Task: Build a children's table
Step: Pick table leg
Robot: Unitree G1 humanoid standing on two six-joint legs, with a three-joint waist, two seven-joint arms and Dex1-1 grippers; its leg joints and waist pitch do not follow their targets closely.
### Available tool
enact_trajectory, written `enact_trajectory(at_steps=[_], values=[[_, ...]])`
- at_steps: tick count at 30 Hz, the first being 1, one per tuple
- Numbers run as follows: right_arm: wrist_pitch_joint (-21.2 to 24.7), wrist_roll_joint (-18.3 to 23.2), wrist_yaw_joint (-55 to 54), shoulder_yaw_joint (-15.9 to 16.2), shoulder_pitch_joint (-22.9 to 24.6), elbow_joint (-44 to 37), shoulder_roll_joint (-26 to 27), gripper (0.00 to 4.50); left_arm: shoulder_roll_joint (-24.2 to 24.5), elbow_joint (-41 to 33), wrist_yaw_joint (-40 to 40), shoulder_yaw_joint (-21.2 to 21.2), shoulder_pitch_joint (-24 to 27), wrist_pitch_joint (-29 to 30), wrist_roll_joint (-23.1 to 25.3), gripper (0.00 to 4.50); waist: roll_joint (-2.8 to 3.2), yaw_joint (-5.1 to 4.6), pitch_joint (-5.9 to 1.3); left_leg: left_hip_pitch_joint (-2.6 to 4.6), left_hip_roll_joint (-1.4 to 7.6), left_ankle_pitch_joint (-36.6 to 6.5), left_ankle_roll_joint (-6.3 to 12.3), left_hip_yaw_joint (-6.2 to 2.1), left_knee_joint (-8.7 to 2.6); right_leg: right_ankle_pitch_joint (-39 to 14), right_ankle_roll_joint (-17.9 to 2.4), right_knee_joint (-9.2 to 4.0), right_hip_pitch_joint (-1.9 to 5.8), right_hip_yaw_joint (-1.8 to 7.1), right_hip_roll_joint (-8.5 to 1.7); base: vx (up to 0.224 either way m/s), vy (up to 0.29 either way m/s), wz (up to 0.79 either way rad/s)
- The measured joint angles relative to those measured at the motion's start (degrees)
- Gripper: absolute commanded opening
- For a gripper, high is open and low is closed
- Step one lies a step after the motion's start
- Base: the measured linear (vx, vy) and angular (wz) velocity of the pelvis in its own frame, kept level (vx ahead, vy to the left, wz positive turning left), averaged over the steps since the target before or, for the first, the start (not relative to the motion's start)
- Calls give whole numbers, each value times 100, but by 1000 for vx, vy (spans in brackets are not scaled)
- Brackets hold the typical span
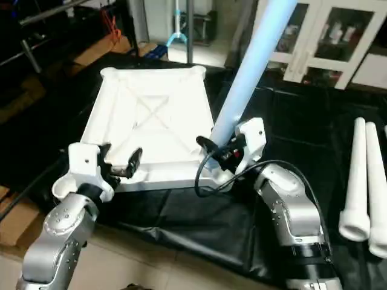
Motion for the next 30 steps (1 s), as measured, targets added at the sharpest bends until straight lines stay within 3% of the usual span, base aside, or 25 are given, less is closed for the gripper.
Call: enact_trajectory(at_steps=[2,3,4,5,6,7,8,9,10,11,12,13,14,15,16,17,19,20,22,23,25,26,28,29,30], values=[[-7,7,-7,-33,-43,-16,-7,188,-31,-25,34,-52,0,21,68,448,-42,-1,-17,22,63,46,-62,22,-159,-50,60,80,-71,-15,36,12,-256,19],[-7,8,-3,-45,-29,-17,-23,188,-47,-30,64,-81,-6,29,101,448,-102,11,-18,-19,41,-28,81,83,-79,-18,67,27,-70,-22,81,30,-260,9],[-4,11,-2,-77,15,-14,-77,188,-97,-27,77,-106,-32,53,125,448,-115,83,-22,-115,34,-299,534,206,343,12,84,3,-58,-25,101,30,-260,9],[0,11,1,-104,66,-8,-137,188,-145,-30,75,-221,-34,80,150,448,-178,119,1,-148,-70,-452,774,327,900,52,32,-68,-22,-35,152,4,-241,-4],[0,14,3,-123,63,-20,-152,188,-154,-30,76,-266,-50,89,167,448,-164,117,-11,-126,-176,-487,782,362,1059,100,13,-148,-12,-84,206,-14,-205,-7],[-2,17,9,-148,60,-64,-175,188,-153,-32,77,-281,-100,90,173,448,-134,106,-29,-86,-289,-522,838,385,1037,137,-6,-201,-34,-176,258,-14,-205,-7],[-2,16,21,-158,63,-76,-217,188,-152,-44,82,-286,-150,94,185,448,10,98,-75,2,-324,-645,902,392,721,219,-9,-369,-36,-305,446,-20,-171,5],[-1,13,25,-153,63,-75,-219,188,-129,-60,87,-275,-174,100,192,448,106,104,-90,49,-223,-741,596,275,514,293,4,-506,-35,-460,565,-9,-169,5],[1,12,44,-111,61,-74,-219,188,-107,-55,95,-259,-158,114,215,448,158,112,-80,41,-93,-697,380,234,475,198,229,-386,-96,-522,582,-9,-169,5],[2,16,89,-38,37,-79,-171,188,-65,-59,107,-226,-121,125,227,448,157,113,-89,38,-45,-648,309,190,456,-98,614,442,-354,-374,434,3,-155,-4],[2,18,121,-6,41,-92,-162,188,-45,-59,122,-174,-125,159,232,448,147,124,-95,31,-44,-609,275,144,460,-161,630,925,-497,-142,269,-43,-158,2],[2,18,131,-6,40,-103,-176,188,-45,-67,131,-142,-131,185,235,448,131,141,-99,12,-43,-588,241,136,464,-159,606,904,-513,91,54,-43,-158,2],[3,22,132,-16,48,-158,-199,188,-46,-130,134,-128,-130,234,242,448,43,204,-135,-60,-65,-575,231,186,500,-45,497,275,-412,367,-229,-79,-177,7],[3,24,132,-20,43,-207,-221,188,-54,-169,135,-113,-138,248,245,448,-52,287,-126,-126,-91,-583,234,224,582,143,966,97,-422,388,-399,-68,-206,-9],[11,25,128,-18,127,-207,-231,188,-81,-171,128,-119,-70,263,246,448,-55,320,-118,-184,-79,-544,423,171,538,171,898,102,-443,350,-365,-68,-206,-9],[13,18,121,-25,230,-208,-275,188,-83,-175,78,-225,-44,267,234,448,-84,389,-101,-98,-55,-460,525,184,363,203,820,60,-441,312,-349,-84,-247,-4],[10,13,107,-25,225,-212,-277,188,-67,-202,61,-236,-40,252,225,448,-77,385,-88,-68,0,-373,377,192,170,260,739,-19,-451,295,-271,-103,-214,0],[7,9,97,-23,224,-215,-274,188,-66,-220,57,-222,-39,239,212,448,-73,376,-81,-25,56,-279,179,198,67,319,708,-74,-437,292,-214,-103,-138,-9],[2,8,81,-23,212,-217,-244,188,-45,-280,1,-208,-36,232,178,448,-36,348,-66,17,137,-185,1,222,-13,342,684,-128,-406,246,-183,-107,-73,-3],[-2,9,69,-27,211,-217,-224,188,-11,-330,-64,-219,-41,231,158,448,-17,287,-37,-3,139,-168,-71,176,-33,337,681,-156,-367,101,-247,-92,-23,16],[-2,8,61,-16,206,-215,-188,188,47,-374,-136,-219,-36,231,158,448,23,205,31,-14,139,-210,-162,108,-45,330,681,-253,-257,-102,-341,-75,14,35],[-2,8,61,-2,198,-216,-175,188,85,-374,-174,-216,-35,235,158,448,91,112,76,-22,137,-227,-185,23,-47,311,683,-367,-138,-308,-408,-51,41,49],[-2,8,56,21,194,-216,-171,188,149,-377,-221,-216,-30,239,158,448,172,42,155,-29,135,-231,-188,-51,-71,221,685,-488,48,-493,-421,-47,42,57],[-2,10,54,35,192,-221,-167,188,202,-379,-270,-212,-39,246,158,448,196,33,215,-24,126,-230,-188,-48,-115,-37,638,-328,147,-504,-410,-81,38,62],[-2,9,51,29,202,-218,-174,188,227,-380,-303,-217,-61,252,158,448,157,59,228,-11,70,-229,-187,-9,-117,-274,537,-85,226,-395,-398,-41,-29,84]])
